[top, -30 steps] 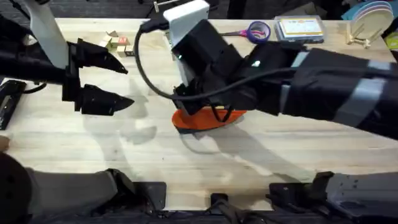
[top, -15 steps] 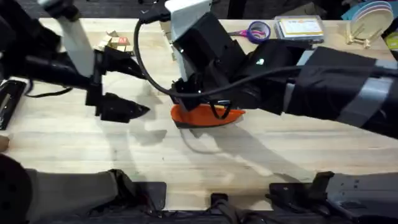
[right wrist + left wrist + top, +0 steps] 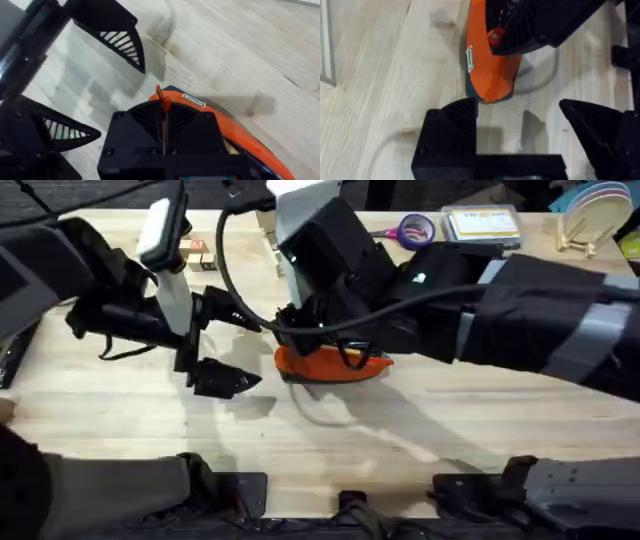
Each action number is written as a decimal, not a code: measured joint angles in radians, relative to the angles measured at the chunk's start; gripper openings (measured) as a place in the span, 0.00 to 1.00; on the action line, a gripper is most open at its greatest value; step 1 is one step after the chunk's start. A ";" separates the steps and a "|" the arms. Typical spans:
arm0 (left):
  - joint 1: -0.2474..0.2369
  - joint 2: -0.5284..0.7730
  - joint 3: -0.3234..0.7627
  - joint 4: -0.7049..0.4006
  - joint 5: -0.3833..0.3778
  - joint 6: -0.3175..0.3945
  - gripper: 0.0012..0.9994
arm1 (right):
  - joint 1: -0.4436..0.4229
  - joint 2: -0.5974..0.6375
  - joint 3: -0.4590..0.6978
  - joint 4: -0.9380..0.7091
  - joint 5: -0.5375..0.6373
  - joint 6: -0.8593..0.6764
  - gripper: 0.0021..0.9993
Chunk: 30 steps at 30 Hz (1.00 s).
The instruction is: Unzip the bag, pick up the pens from the table one at a time and place them inside, then zip the bag closed.
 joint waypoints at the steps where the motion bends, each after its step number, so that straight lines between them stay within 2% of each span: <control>1: 0.000 0.000 -0.008 0.013 0.007 0.000 0.99 | 0.000 0.000 0.000 0.000 0.000 0.000 0.03; 6: -0.034 0.000 -0.036 0.078 0.027 -0.008 0.99 | 0.000 0.000 0.000 0.000 0.000 0.000 0.03; 12: -0.110 0.009 -0.039 0.179 0.042 -0.081 0.99 | 0.000 0.000 0.000 0.000 0.000 0.000 0.03; 16: -0.155 0.051 -0.039 0.218 0.062 -0.105 1.00 | 0.000 0.000 0.000 0.001 0.000 0.000 0.03; 20: -0.179 0.103 -0.039 0.237 0.076 -0.114 0.98 | 0.000 0.000 0.000 0.001 0.000 0.000 0.03; 21: -0.181 0.114 -0.039 0.237 0.079 -0.119 0.94 | 0.000 0.000 0.000 0.001 0.000 0.000 0.03; 26: -0.182 0.157 -0.039 0.253 0.103 -0.125 0.42 | 0.000 0.000 0.000 0.001 0.000 0.000 0.03; 28: -0.181 0.161 -0.039 0.259 0.112 -0.127 0.29 | 0.000 0.000 0.000 0.001 0.000 0.000 0.03; 30: -0.182 0.161 -0.039 0.262 0.117 -0.129 0.11 | 0.000 0.000 0.000 0.001 0.000 0.000 0.03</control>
